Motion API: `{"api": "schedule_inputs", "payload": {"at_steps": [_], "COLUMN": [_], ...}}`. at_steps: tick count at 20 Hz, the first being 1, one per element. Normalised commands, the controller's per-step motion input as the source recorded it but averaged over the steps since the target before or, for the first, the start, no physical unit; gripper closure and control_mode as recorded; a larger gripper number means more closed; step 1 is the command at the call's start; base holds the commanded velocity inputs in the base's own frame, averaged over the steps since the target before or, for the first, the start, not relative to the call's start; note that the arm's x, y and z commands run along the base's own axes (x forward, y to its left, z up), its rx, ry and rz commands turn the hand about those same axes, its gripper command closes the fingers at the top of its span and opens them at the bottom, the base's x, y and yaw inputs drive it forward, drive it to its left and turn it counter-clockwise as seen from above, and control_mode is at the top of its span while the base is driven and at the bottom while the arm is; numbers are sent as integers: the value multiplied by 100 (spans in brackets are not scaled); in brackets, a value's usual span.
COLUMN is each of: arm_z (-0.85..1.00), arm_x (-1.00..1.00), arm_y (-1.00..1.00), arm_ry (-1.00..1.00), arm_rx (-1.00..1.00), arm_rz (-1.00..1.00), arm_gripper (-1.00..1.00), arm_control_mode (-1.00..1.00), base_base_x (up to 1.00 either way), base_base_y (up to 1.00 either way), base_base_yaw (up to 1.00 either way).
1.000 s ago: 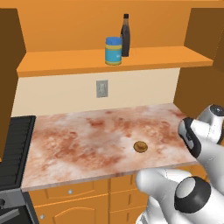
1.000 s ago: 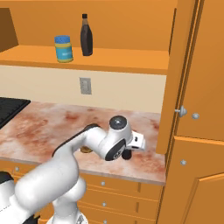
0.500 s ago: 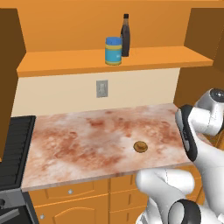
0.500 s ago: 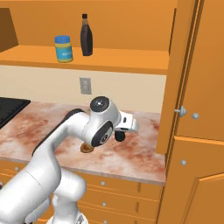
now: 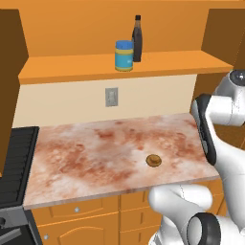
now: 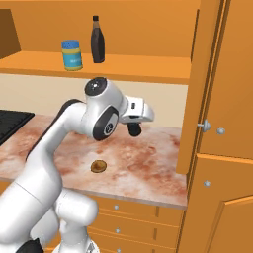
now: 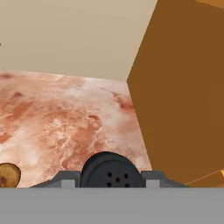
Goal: There are various items on the counter. Only move the condiments/shakers into the cabinet.
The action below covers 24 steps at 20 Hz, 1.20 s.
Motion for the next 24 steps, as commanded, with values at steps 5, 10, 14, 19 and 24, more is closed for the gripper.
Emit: {"api": "schedule_inputs", "payload": {"at_steps": [5, 10, 14, 19, 24], "arm_z": [100, 100, 95, 17, 55], "arm_x": [-19, -20, -6, -3, 7], "arm_y": [7, 4, 2, 1, 9], "arm_ry": [-6, -12, -17, -17, -19], "arm_rx": [-1, 0, 3, 0, 0], "arm_rz": [0, 1, 18, 4, 0], "arm_gripper": [100, 100, 100, 100, 100], "arm_control_mode": [-100, -100, -100, -100, -100], "base_base_x": [0, 0, 0, 0, 0], "base_base_y": [0, 0, 0, 0, 0], "base_base_yaw": [0, 0, 0, 0, 0]}}
